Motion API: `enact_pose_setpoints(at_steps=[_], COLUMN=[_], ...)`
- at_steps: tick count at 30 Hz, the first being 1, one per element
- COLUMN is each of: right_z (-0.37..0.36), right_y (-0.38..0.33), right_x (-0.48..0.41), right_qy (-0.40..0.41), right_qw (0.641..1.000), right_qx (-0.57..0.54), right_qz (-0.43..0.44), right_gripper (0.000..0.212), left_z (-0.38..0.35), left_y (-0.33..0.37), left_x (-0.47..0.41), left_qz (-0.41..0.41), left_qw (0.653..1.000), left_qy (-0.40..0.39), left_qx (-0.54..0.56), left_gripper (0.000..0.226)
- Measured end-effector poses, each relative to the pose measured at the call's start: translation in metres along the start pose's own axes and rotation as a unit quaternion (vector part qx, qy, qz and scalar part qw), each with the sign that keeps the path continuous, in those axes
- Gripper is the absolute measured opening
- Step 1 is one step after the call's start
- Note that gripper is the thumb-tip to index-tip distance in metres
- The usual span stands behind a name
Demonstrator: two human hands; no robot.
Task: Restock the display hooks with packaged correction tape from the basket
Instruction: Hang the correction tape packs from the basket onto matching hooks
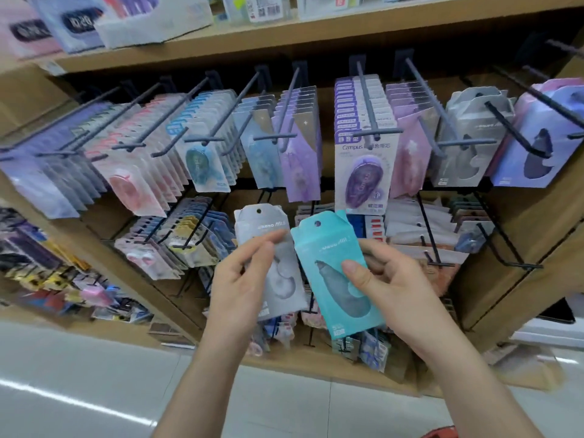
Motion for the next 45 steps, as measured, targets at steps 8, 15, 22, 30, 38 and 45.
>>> enact_pose_setpoints(at_steps=[8, 15, 22, 30, 38, 45], right_z=[-0.067, -0.138, -0.173, -0.208, -0.102, 0.018], right_y=[-0.005, 0.001, -0.009, -0.009, -0.004, 0.001], right_x=[-0.017, -0.024, -0.045, -0.045, 0.003, 0.061], right_qy=[-0.083, -0.156, 0.005, 0.018, 0.081, 0.116], right_qw=[0.996, 0.985, 0.991, 0.984, 0.965, 0.982], right_qx=[0.042, 0.078, 0.12, 0.179, 0.251, 0.148], right_qz=[0.009, -0.015, 0.059, 0.021, 0.009, -0.031], right_gripper=[0.037, 0.079, 0.034, 0.038, 0.05, 0.025], left_z=[0.042, 0.104, 0.177, 0.159, 0.067, -0.082], left_y=[-0.002, -0.013, -0.011, -0.008, 0.03, 0.067], left_x=[-0.009, -0.019, -0.039, -0.055, -0.051, -0.009], left_qz=[0.021, 0.039, -0.045, -0.032, -0.07, -0.105], left_qw=[0.999, 0.997, 0.996, 0.965, 0.969, 0.957], left_qy=[0.034, 0.044, 0.041, -0.096, -0.146, -0.224], left_qx=[0.036, 0.055, 0.068, 0.244, 0.185, 0.152], left_gripper=[0.012, 0.017, 0.03, 0.066, 0.007, 0.01])
Point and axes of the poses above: each hand's wrist, its own x-axis away from the middle knuckle, its own z-axis out of the back of the hand, y = z × x, the point moved 9 cm from there along -x, towards the middle knuckle, and after that the axes turned 1 degree about -y, right-handed, at the moved point
